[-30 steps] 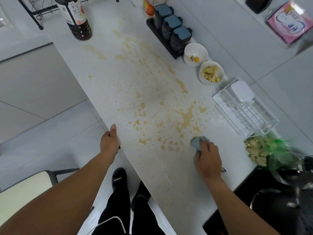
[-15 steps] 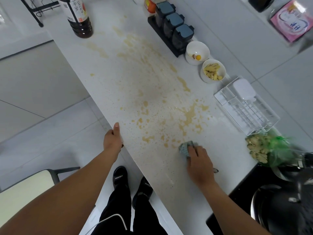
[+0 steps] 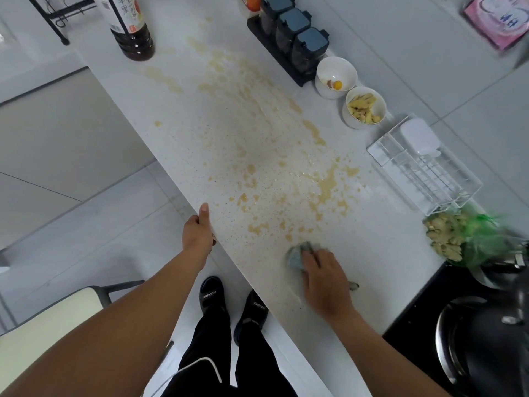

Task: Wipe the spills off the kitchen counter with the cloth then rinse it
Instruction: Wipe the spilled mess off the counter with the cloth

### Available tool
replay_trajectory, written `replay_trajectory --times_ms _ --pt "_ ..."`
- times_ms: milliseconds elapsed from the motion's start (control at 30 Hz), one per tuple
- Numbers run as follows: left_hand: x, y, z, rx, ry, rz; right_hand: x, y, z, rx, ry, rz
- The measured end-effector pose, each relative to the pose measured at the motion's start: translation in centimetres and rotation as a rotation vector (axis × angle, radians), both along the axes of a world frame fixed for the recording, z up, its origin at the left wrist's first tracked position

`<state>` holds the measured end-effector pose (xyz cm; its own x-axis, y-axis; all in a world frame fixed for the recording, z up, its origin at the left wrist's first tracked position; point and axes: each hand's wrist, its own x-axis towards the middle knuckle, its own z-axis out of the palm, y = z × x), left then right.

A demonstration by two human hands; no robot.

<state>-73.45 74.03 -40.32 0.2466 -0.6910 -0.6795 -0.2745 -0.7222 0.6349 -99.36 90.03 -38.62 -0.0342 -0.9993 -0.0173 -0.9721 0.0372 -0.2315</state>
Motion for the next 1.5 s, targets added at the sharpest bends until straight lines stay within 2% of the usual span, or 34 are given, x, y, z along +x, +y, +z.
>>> replay_trajectory --times_ms 33,133,167,267,300,400,433,500,533,567,633,667,700,800,867,933,1067,1133,1233,1400,1500 --pt "0.0 0.0 0.0 0.001 -0.002 -0.005 -0.3 -0.1 0.1 0.018 -0.024 0.057" --pt "0.1 0.0 0.2 -0.002 0.003 -0.009 -0.2 -0.2 0.2 -0.001 -0.097 -0.340" --pt "0.1 0.0 0.3 -0.006 0.004 -0.013 0.6 -0.1 0.1 0.006 -0.074 -0.348" --pt "0.0 0.1 0.5 -0.014 0.007 -0.014 1.8 0.7 0.2 0.046 -0.025 0.142" --pt "0.0 0.1 0.5 -0.012 0.007 -0.015 1.5 0.4 0.3 0.061 -0.034 0.141" --pt "0.2 0.1 0.6 -0.009 0.014 -0.024 1.9 0.2 0.1 0.015 -0.091 -0.301" --pt "0.2 0.1 0.6 -0.012 0.010 -0.032 2.7 0.2 0.2 0.027 -0.062 -0.273" --pt "0.1 0.1 0.4 -0.021 0.000 -0.044 3.4 0.8 0.3 0.063 -0.013 0.102" --pt "0.2 0.0 0.4 -0.023 -0.003 -0.048 3.0 0.7 0.5 0.085 -0.012 0.202" --pt "0.3 0.0 0.3 -0.023 -0.005 -0.051 2.6 0.4 0.8 0.111 -0.033 0.143" --pt "0.4 0.0 0.4 -0.014 -0.002 -0.050 2.4 0.0 1.1 0.098 -0.088 -0.242" --pt "0.3 0.0 0.5 -0.009 -0.005 -0.049 3.1 0.1 1.3 0.091 -0.066 -0.323" --pt "0.2 0.1 0.5 -0.009 -0.006 -0.047 4.1 0.5 1.3 0.075 -0.009 -0.239" --pt "0.3 0.0 0.6 -0.029 -0.005 -0.040 5.7 2.3 1.3 0.130 -0.008 0.352" --pt "0.5 0.0 0.5 -0.023 0.002 -0.049 3.3 1.7 1.5 0.129 -0.043 0.429" --pt "0.6 -0.1 0.5 -0.005 0.010 -0.060 -0.8 -0.2 1.6 0.109 -0.094 0.205" --pt "1.2 -0.3 0.0 0.011 0.020 -0.064 -10.8 -5.8 1.8 0.066 -0.200 -0.569" --pt "1.1 -0.3 0.1 0.007 0.014 -0.066 -14.9 -8.9 2.0 0.079 -0.159 -0.785" --pt "1.0 -0.2 0.1 0.002 -0.002 -0.050 -17.4 -12.6 1.9 0.075 -0.152 -0.863" --pt "0.4 0.0 -0.1 -0.007 -0.006 -0.005 -15.8 -14.6 1.2 -0.018 -0.123 -0.944" --pt "0.3 0.1 0.2 -0.017 -0.004 -0.004 -14.4 -13.4 0.9 -0.067 -0.082 -0.769"
